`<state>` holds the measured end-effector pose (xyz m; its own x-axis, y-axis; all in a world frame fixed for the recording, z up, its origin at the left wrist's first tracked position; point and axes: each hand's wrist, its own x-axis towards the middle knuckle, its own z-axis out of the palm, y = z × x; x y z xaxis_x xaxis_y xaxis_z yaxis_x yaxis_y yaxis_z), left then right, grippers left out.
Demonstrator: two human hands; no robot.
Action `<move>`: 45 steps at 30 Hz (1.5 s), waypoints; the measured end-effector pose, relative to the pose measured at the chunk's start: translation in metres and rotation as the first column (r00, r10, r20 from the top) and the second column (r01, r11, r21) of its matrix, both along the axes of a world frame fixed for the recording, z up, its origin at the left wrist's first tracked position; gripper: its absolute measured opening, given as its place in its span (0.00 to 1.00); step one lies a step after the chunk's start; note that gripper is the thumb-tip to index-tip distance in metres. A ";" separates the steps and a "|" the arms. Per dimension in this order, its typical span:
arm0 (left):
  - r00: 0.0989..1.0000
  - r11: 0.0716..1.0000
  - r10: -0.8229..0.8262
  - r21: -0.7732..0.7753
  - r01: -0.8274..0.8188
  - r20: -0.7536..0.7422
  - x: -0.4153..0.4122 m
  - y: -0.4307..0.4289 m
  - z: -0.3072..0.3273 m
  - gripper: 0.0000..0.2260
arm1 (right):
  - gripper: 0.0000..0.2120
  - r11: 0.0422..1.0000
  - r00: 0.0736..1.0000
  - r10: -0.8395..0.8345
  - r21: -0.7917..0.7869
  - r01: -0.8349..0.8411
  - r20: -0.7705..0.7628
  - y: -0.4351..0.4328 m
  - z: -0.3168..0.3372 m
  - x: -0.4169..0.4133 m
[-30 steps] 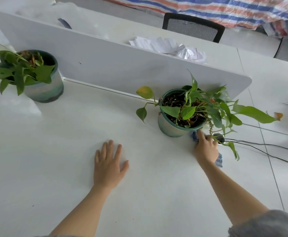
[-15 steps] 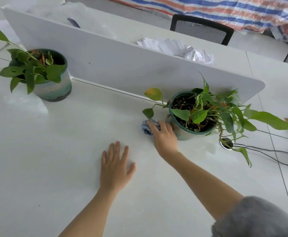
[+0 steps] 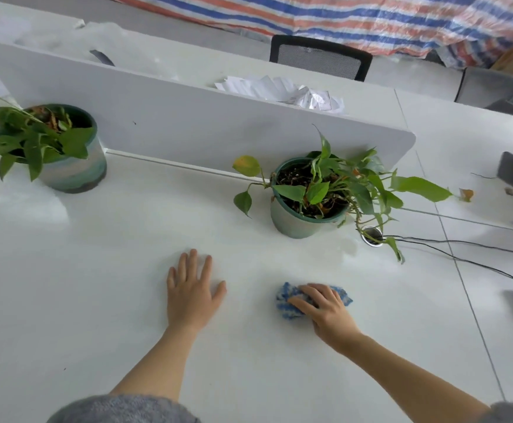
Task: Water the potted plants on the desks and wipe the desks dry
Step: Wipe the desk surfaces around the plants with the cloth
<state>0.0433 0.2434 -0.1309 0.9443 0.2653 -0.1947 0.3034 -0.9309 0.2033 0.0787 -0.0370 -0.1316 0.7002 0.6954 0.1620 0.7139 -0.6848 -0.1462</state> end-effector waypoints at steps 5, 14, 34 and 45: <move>0.999 1.000 0.002 0.009 -0.003 0.045 -0.002 -0.002 -0.002 0.30 | 0.36 0.866 0.867 -0.484 0.076 0.494 -0.124 -0.062 0.032 0.004; 0.999 1.000 0.016 -0.026 -0.015 0.033 -0.001 -0.001 -0.004 0.28 | 0.35 0.657 0.620 -0.744 -0.099 0.747 -0.250 -0.006 0.028 -0.032; 0.990 0.964 0.137 -0.230 -0.131 0.009 -0.144 -0.051 0.045 0.26 | 0.26 0.860 0.797 -0.423 0.086 0.502 -0.431 -0.030 0.089 -0.143; 0.974 0.967 0.218 -0.149 -0.206 0.066 -0.272 -0.073 0.066 0.25 | 0.27 0.826 0.761 -0.425 0.134 0.548 -0.490 -0.060 0.106 -0.204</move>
<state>-0.2285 0.1702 -0.0651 0.8836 0.4365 -0.1693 0.4678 -0.8074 0.3597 -0.1249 -0.0966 -0.0257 0.9701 0.2166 -0.1100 0.1176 -0.8149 -0.5675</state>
